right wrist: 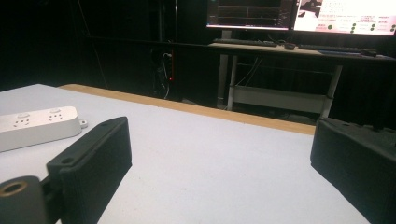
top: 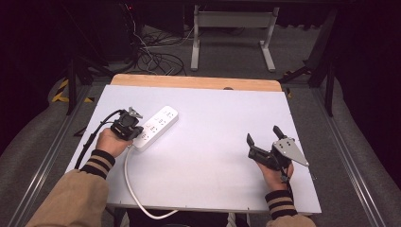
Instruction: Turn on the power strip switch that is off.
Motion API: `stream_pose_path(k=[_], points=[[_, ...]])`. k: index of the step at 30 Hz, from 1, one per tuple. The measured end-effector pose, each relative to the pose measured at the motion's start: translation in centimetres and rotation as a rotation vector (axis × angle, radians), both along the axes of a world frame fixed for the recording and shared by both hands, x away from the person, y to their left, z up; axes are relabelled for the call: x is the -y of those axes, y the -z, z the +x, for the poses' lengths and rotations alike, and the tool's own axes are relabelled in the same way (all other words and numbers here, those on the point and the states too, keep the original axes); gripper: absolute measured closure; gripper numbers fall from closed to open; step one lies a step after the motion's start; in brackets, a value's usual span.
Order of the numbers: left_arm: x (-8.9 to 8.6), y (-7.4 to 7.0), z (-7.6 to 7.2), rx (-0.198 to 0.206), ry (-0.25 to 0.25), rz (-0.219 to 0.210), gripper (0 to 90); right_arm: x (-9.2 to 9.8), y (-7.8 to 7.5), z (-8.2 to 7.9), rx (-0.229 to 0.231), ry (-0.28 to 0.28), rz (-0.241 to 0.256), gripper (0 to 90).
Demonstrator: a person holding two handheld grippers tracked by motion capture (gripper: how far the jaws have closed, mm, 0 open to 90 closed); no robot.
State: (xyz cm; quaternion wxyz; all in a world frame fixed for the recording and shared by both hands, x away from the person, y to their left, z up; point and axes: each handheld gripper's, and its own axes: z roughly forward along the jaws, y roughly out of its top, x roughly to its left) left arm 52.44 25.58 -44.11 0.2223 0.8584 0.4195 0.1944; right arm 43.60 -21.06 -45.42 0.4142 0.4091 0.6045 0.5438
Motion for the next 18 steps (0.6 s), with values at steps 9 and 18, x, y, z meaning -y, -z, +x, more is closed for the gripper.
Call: stream_pose_path(k=[9, 18], points=[[-0.08, 0.07, 0.06, -0.006, -0.007, -0.01, 90.0, 0.01, 0.0, -0.02, 0.0, 0.001, 0.001, 5.7], [0.09, 0.24, -0.04, 0.012, -0.016, -0.006, 90.0, 0.0, -0.02, -0.07, 0.002, 0.004, -0.002, 5.6]])
